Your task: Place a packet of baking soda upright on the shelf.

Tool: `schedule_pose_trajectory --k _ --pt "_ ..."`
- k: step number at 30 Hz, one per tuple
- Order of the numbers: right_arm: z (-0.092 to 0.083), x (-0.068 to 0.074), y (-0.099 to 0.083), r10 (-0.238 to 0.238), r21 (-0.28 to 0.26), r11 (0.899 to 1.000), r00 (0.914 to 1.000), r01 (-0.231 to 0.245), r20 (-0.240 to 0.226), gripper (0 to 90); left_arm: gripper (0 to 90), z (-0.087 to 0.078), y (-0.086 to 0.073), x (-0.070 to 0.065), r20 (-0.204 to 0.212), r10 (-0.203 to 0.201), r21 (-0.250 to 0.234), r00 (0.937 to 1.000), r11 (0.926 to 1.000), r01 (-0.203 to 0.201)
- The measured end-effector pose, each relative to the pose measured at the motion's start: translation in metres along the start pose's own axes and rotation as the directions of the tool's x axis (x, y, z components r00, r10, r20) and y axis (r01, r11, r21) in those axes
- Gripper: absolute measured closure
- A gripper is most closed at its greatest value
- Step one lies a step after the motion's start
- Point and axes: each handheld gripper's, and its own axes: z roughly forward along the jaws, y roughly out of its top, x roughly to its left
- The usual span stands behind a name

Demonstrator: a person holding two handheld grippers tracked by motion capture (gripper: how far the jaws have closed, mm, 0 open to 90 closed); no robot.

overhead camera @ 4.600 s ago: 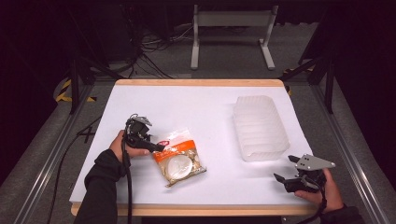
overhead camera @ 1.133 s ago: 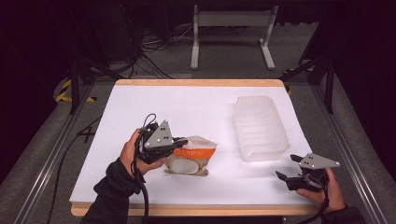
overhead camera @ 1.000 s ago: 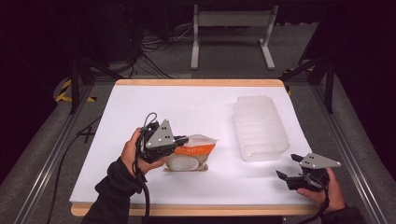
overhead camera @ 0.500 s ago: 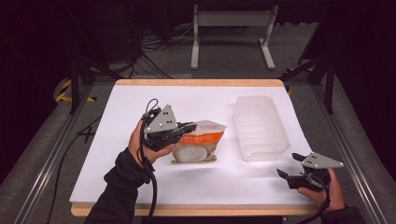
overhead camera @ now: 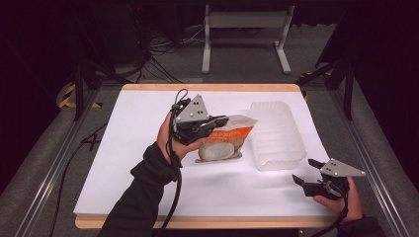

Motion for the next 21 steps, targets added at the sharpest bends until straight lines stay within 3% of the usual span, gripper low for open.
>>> schedule_pose_trajectory --k 4,8,14,21 --pt "-0.001 -0.003 -0.003 0.020 0.005 1.000 0.9998 -0.020 -0.006 16.3 89.9 0.016 0.017 0.000 0.033 -0.003 -0.031 0.9995 0.9995 0.004" --pt "0.000 -0.002 -0.004 0.009 0.017 1.000 0.9998 -0.009 -0.020 14.7 89.9 0.030 0.026 -0.002 0.036 -0.001 -0.042 0.9994 0.9991 0.002" --pt "0.002 -0.001 -0.005 0.005 0.030 1.000 0.9997 -0.004 -0.025 14.2 89.9 0.049 0.033 -0.001 0.070 -0.024 -0.065 0.9972 0.9975 0.029" --pt "-0.001 -0.002 -0.007 0.011 0.032 0.999 0.9999 -0.010 -0.011 14.3 89.9 0.073 0.040 -0.002 0.082 -0.048 -0.085 0.9955 0.9949 0.055"
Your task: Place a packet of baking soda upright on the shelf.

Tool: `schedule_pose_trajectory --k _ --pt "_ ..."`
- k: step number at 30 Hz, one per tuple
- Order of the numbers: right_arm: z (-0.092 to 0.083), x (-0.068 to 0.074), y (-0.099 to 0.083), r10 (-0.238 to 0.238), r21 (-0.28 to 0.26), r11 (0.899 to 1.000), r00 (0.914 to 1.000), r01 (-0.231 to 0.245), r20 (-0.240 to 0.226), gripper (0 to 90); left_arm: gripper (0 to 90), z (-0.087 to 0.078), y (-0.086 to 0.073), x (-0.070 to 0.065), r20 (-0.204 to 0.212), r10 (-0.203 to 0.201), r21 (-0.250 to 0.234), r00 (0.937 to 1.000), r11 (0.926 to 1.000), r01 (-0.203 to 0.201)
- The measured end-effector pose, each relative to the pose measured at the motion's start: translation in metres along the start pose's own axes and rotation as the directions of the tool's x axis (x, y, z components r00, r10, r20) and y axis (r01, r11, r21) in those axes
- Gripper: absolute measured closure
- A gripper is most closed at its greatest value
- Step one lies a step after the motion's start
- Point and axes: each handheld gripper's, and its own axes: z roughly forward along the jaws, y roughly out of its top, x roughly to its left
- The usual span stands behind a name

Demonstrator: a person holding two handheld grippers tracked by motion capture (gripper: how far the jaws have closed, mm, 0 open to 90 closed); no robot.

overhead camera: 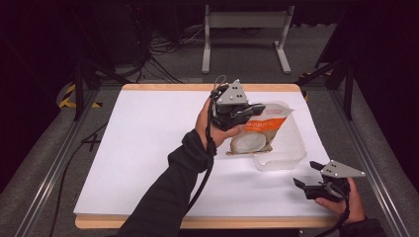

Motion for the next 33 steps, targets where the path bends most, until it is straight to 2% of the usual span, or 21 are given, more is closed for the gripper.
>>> schedule_pose_trajectory --k 1,4,9,15,16,18,20,23,25,28,29,30,31,33 --pt "-0.001 0.000 -0.001 0.003 -0.001 1.000 1.0000 -0.003 0.002 14.2 89.9 0.009 0.001 -0.001 0.009 -0.012 -0.005 0.9999 0.9999 0.012" --pt "-0.002 0.000 -0.001 0.004 -0.001 1.000 1.0000 -0.004 0.004 14.2 89.8 0.019 0.001 -0.003 0.004 -0.016 -0.003 0.9999 0.9999 0.016" --pt "-0.003 0.000 -0.003 0.010 -0.001 1.000 0.9999 -0.010 0.006 14.3 89.9 0.040 0.002 -0.007 0.038 -0.031 -0.014 0.9988 0.9994 0.031" --pt "-0.008 -0.002 -0.008 0.020 0.003 1.000 0.9996 -0.020 0.021 14.3 89.8 0.056 0.004 -0.012 0.046 -0.035 -0.029 0.9983 0.9989 0.036" --pt "-0.009 -0.002 -0.008 0.024 0.000 1.000 0.9995 -0.024 0.021 14.3 89.9 0.061 0.005 -0.013 0.065 -0.038 -0.043 0.9971 0.9982 0.041" --pt "-0.010 -0.001 -0.008 0.025 0.000 1.000 0.9994 -0.025 0.024 14.4 89.9 0.063 0.005 -0.014 0.066 -0.038 -0.046 0.9971 0.9981 0.041" --pt "-0.010 0.000 -0.008 0.023 0.003 1.000 0.9995 -0.023 0.022 14.4 89.9 0.070 0.005 -0.017 0.084 -0.046 -0.062 0.9954 0.9968 0.051" --pt "-0.009 0.000 -0.008 0.015 0.007 1.000 0.9997 -0.015 0.019 14.4 89.9 0.074 0.004 -0.018 0.075 -0.049 -0.074 0.9960 0.9958 0.055" --pt "-0.009 0.000 -0.009 0.015 0.008 1.000 0.9997 -0.015 0.018 14.4 89.9 0.080 0.002 -0.017 0.080 -0.072 -0.099 0.9942 0.9919 0.080" --pt "-0.009 0.000 -0.009 0.015 0.007 1.000 0.9997 -0.015 0.020 14.4 89.9 0.084 0.001 -0.017 0.092 -0.086 -0.110 0.9921 0.9893 0.096" --pt "-0.009 0.000 -0.009 0.014 0.008 1.000 0.9997 -0.014 0.018 14.4 89.9 0.085 0.000 -0.017 0.084 -0.087 -0.112 0.9927 0.9890 0.096" --pt "-0.009 0.000 -0.009 0.014 0.007 1.000 0.9997 -0.014 0.018 14.4 89.9 0.086 -0.001 -0.016 0.081 -0.094 -0.123 0.9923 0.9871 0.103" --pt "-0.009 0.001 -0.009 0.013 0.008 1.000 0.9998 -0.014 0.018 14.4 89.9 0.086 -0.002 -0.015 0.099 -0.107 -0.133 0.9893 0.9838 0.120" --pt "-0.008 0.001 -0.009 0.014 0.008 1.000 0.9998 -0.014 0.015 14.4 89.9 0.087 -0.005 -0.014 0.100 -0.112 -0.146 0.9887 0.9812 0.126"
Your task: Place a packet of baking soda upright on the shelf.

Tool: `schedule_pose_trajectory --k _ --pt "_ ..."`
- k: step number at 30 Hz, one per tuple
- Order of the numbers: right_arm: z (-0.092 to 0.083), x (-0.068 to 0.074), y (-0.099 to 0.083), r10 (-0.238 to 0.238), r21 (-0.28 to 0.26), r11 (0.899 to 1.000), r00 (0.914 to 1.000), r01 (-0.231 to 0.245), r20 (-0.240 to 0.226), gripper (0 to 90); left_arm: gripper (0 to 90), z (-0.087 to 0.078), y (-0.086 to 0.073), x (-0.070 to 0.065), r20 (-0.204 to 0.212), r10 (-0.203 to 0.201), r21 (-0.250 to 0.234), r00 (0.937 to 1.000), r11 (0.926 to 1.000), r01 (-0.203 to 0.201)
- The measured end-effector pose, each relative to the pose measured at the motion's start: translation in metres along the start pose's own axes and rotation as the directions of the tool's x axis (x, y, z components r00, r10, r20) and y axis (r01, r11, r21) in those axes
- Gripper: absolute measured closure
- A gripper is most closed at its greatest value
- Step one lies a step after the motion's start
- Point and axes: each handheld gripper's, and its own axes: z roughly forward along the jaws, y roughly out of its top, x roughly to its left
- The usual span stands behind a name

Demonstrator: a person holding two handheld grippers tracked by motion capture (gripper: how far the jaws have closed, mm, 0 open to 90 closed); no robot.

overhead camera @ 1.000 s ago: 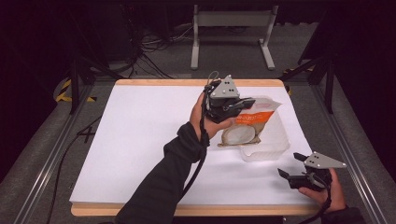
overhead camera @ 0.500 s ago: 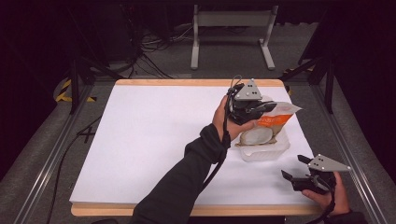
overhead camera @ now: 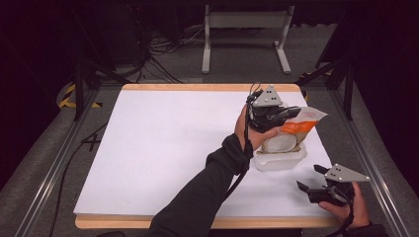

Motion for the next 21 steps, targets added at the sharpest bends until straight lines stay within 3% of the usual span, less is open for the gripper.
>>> schedule_pose_trajectory --k 3,6,9,10,12,14,17,21 --pt "0.000 0.000 0.000 -0.003 0.004 1.000 1.0000 0.003 -0.002 14.4 89.8 0.000 -0.003 0.000 0.026 -0.010 -0.004 0.9996 0.9999 0.011" --pt "0.001 0.001 0.000 -0.008 0.007 1.000 1.0000 0.008 -0.002 14.4 89.8 -0.002 -0.003 -0.002 0.027 0.019 0.008 0.9995 0.9998 -0.019" --pt "0.001 0.001 0.000 -0.013 0.013 1.000 0.9999 0.013 0.000 14.5 89.8 -0.002 -0.004 -0.005 0.065 0.052 0.078 0.9966 0.9953 -0.057" --pt "0.001 0.001 0.000 -0.013 0.013 1.000 0.9999 0.013 0.000 14.5 89.8 -0.002 -0.004 -0.005 0.065 0.052 0.078 0.9966 0.9953 -0.057" --pt "0.001 0.002 0.001 -0.014 0.012 1.000 0.9999 0.014 -0.001 14.5 89.8 0.001 -0.008 -0.009 0.048 0.099 0.132 0.9940 0.9858 -0.104" --pt "0.001 0.001 0.000 -0.013 0.013 1.000 0.9999 0.013 -0.002 14.5 89.7 0.000 -0.015 -0.005 0.072 0.049 0.095 0.9962 0.9939 -0.056" --pt "0.001 0.002 0.000 -0.015 0.012 1.000 0.9999 0.015 0.000 14.5 89.7 0.000 -0.018 -0.004 0.084 0.028 0.074 0.9961 0.9967 -0.035" --pt "0.002 0.002 0.001 -0.018 0.015 1.000 0.9998 0.018 0.000 14.5 89.7 0.000 -0.023 -0.007 0.103 0.041 0.071 0.9938 0.9963 -0.048"
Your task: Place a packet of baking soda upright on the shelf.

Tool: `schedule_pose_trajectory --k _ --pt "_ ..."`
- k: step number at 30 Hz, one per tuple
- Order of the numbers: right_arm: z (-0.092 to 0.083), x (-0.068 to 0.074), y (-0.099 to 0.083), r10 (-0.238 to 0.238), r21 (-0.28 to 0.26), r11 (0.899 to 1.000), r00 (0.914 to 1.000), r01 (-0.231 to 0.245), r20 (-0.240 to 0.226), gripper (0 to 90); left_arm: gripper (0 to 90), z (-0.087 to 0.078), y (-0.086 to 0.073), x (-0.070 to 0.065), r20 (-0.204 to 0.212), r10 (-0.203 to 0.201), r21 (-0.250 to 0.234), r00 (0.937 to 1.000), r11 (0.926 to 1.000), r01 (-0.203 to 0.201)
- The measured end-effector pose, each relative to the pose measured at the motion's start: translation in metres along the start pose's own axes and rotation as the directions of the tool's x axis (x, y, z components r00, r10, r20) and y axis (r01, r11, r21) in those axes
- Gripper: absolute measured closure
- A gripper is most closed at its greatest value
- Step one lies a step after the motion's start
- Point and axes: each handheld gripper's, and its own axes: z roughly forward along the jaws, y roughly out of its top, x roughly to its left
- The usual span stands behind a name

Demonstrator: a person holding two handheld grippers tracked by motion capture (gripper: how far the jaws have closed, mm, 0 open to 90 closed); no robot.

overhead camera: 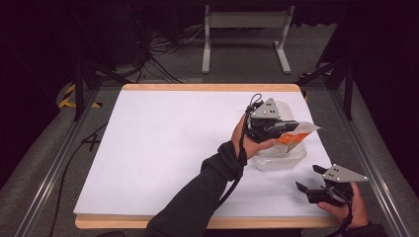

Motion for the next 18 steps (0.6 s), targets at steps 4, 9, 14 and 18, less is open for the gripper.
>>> schedule_pose_trajectory --k 4,9,14,18 --pt "0.000 0.000 0.000 0.000 0.002 1.000 1.0000 0.000 0.000 14.6 89.8 0.006 0.003 0.001 -0.003 -0.006 -0.010 1.0000 0.9999 0.006" --pt "0.000 0.000 0.000 0.003 -0.003 1.000 1.0000 -0.003 0.000 14.6 89.8 0.009 0.003 0.011 -0.009 -0.062 -0.065 0.9981 0.9960 0.061" --pt "0.000 -0.001 -0.001 0.006 -0.004 1.000 1.0000 -0.006 -0.001 14.6 89.8 0.014 0.001 0.019 -0.012 -0.096 -0.125 0.9953 0.9877 0.094" --pt "-0.001 -0.001 -0.001 0.010 -0.006 1.000 0.9999 -0.010 -0.004 14.6 89.8 0.020 0.004 0.017 0.013 -0.088 -0.157 0.9960 0.9836 0.089"
